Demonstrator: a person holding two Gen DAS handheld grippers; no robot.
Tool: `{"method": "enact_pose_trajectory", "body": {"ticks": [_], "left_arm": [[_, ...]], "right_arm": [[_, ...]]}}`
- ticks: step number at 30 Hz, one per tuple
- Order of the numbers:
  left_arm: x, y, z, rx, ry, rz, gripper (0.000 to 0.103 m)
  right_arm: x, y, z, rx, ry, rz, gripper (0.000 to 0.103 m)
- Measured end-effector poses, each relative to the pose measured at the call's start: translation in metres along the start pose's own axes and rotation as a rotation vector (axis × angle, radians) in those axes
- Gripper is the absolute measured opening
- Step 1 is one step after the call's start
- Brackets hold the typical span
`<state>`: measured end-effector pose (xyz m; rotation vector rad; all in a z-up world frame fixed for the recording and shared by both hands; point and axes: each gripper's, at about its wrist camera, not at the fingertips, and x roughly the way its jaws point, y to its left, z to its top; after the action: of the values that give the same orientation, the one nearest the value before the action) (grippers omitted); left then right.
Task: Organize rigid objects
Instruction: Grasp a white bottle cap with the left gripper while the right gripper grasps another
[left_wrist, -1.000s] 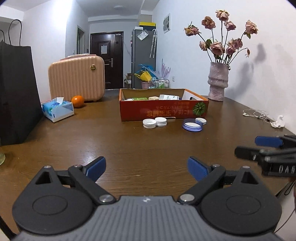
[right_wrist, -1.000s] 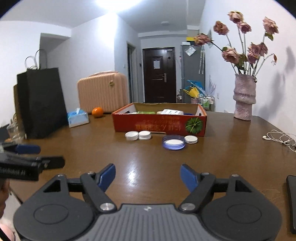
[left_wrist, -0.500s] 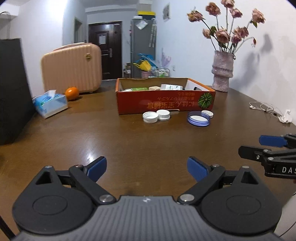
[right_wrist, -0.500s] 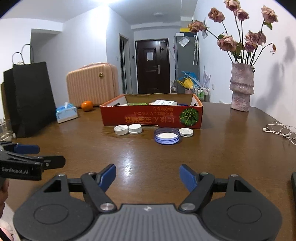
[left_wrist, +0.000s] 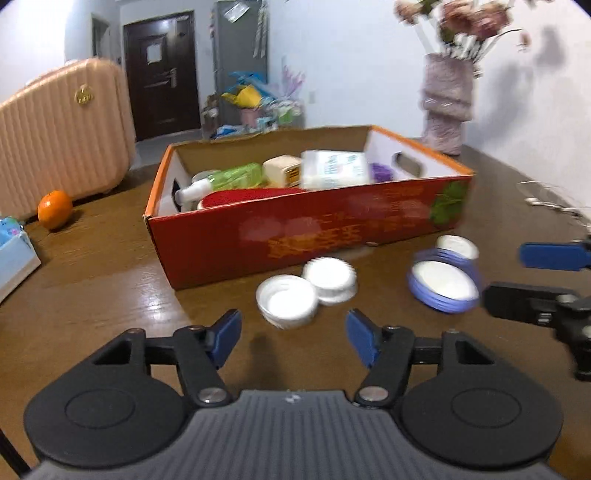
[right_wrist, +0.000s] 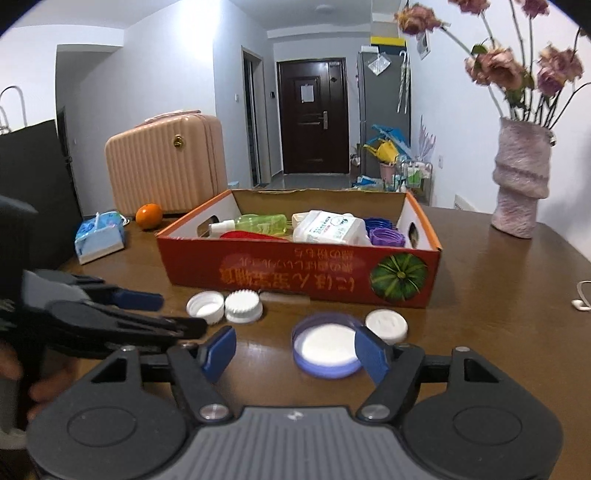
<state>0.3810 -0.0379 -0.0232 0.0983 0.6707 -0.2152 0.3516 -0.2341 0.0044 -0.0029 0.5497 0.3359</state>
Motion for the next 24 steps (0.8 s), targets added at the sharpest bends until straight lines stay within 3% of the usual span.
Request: {"method": "enact_pose_trajectory", "body": {"ticks": [2,3,6,8,12,14,17,19,24], "left_arm": [[0.019,0.008,0.006,-0.029,0.016,-0.005,0.053],[0.026,0.013,0.008,-0.048,0.024,-0.022,0.041],[0.036,0.021,0.009,-0.066,0.033,-0.07,0.04],[0.031,0.025,0.008,-0.07,0.027,-0.046,0.04],[0.001,0.046,0.013,-0.094,-0.064,0.008,0.04],[-0.009,0.061,0.014,-0.136,-0.096,0.047,0.04],[-0.011,0.073,0.013,-0.17,-0.075,0.074,0.04],[-0.012,0.073,0.01,-0.151,-0.074,0.072,0.04],[-0.016,0.068,0.007,-0.129,-0.07,0.078,0.04]], "right_arm": [[0.014,-0.001,0.008,0.001,0.014,0.022,0.07],[0.022,0.0,0.012,-0.003,0.022,0.033,0.07],[0.045,0.006,0.02,-0.017,0.045,0.057,0.07],[0.061,0.013,0.025,-0.036,0.058,0.073,0.07],[0.094,0.031,0.03,-0.055,0.102,0.095,0.068],[0.111,0.041,0.03,-0.063,0.12,0.1,0.065],[0.124,0.049,0.026,-0.057,0.131,0.098,0.058],[0.127,0.051,0.024,-0.063,0.136,0.102,0.041],[0.113,0.051,0.025,-0.055,0.107,0.092,0.039]]}}
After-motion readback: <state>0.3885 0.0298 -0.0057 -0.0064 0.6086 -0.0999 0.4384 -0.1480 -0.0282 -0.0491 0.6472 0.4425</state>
